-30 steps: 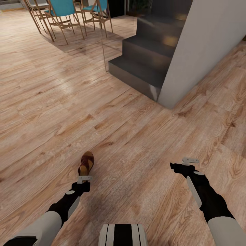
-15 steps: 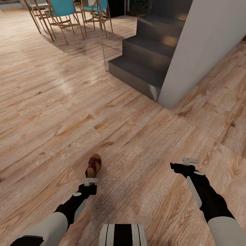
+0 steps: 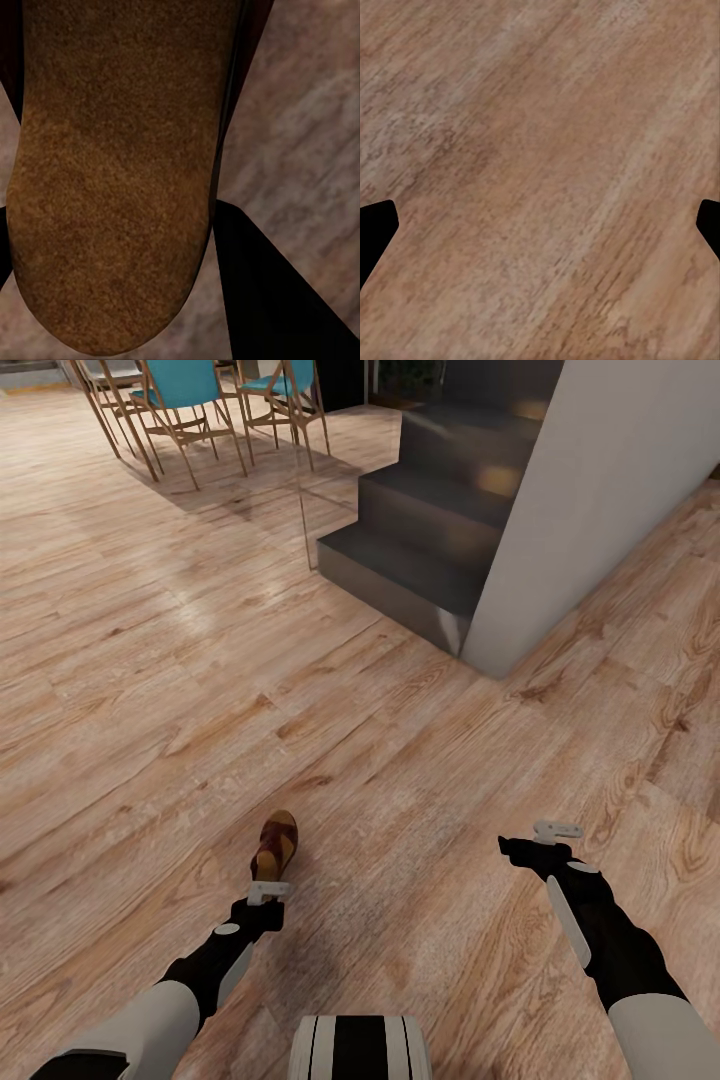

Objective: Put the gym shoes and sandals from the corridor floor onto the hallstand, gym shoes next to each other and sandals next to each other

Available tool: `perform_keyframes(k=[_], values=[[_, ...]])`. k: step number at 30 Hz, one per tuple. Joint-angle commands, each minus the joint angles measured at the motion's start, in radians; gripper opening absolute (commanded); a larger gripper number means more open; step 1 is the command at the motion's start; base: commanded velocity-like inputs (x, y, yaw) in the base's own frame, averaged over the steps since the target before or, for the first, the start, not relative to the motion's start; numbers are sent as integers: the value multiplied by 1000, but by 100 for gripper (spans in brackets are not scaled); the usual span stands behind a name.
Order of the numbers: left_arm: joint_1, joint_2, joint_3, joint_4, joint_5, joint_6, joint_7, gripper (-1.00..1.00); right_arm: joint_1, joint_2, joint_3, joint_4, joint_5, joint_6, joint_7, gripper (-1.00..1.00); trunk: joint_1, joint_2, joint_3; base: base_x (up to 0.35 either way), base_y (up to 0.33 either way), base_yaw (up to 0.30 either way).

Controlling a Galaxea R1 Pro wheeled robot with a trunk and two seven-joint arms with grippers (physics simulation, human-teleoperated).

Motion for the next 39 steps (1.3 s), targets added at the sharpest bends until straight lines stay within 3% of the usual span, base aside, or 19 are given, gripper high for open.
perform_keyframes(k=[1,39], values=[[-1,0,-4,1,-5,-2,1,-100,0,0,0,-2,-10,4,-5,100,0,0,-1,0,0,0],[-1,0,-5,1,-5,-1,1,-100,0,-1,2,15,-9,4,-5,100,0,0,-1,0,0,0]])
